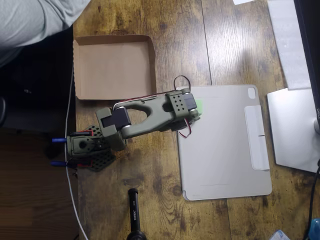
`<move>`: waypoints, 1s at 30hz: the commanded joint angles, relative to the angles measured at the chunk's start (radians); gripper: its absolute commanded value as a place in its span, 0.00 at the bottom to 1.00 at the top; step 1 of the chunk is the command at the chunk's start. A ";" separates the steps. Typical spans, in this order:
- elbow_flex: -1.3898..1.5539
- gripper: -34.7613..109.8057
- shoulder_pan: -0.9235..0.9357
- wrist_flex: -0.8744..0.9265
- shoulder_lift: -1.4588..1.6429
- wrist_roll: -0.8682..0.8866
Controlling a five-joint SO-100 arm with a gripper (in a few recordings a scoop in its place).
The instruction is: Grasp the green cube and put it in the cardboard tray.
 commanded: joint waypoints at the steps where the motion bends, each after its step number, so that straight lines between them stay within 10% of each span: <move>1: -0.044 0.24 0.008 -0.020 0.051 0.009; 30: -0.673 0.29 -0.186 -0.029 -0.236 0.215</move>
